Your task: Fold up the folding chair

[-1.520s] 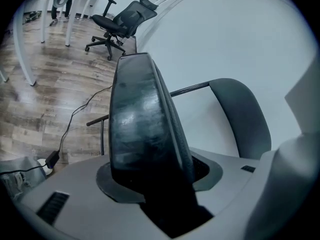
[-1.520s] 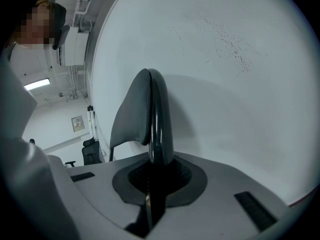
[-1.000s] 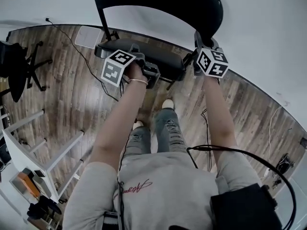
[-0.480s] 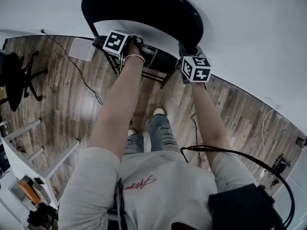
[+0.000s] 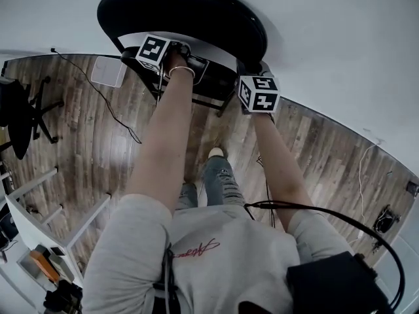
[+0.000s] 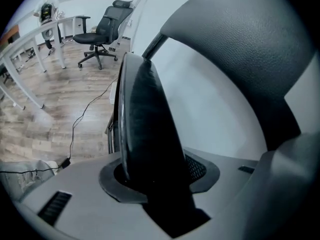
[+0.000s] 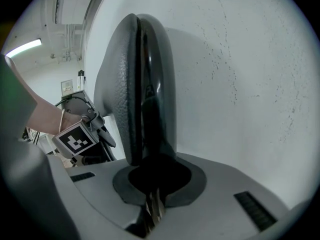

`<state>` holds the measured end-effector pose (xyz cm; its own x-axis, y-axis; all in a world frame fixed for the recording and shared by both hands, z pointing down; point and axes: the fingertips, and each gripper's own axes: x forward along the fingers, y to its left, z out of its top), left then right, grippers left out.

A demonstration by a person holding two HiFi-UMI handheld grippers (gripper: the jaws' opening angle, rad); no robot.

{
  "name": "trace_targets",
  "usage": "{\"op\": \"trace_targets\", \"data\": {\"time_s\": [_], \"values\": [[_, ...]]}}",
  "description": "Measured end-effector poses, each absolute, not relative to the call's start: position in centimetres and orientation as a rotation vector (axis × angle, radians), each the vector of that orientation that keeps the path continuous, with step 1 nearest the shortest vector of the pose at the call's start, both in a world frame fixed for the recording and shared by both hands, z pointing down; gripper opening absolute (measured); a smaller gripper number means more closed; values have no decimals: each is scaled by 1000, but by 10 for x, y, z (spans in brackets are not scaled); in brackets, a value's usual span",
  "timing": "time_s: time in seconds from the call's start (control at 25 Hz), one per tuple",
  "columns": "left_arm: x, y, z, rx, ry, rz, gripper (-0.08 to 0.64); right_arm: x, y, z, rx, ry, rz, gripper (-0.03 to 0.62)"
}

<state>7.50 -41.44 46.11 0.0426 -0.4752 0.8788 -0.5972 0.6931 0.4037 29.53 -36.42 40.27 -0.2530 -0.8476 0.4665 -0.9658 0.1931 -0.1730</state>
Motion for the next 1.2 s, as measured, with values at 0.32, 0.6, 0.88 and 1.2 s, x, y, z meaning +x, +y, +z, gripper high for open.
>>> {"op": "trace_targets", "data": {"time_s": [0.32, 0.6, 0.88, 1.2], "values": [[83, -418, 453, 1121, -1495, 271, 277, 302, -367, 400, 1817, -2125, 643, 27], [74, -417, 420, 1568, -1492, 306, 360, 322, -346, 395, 2040, -2036, 595, 227], [59, -412, 398, 1776, -1483, 201, 359, 309, -306, 387, 2093, -1996, 521, 227], [11, -329, 326, 2171, -1671, 143, 226, 266, -220, 335, 2089, -2097, 432, 215]]}}
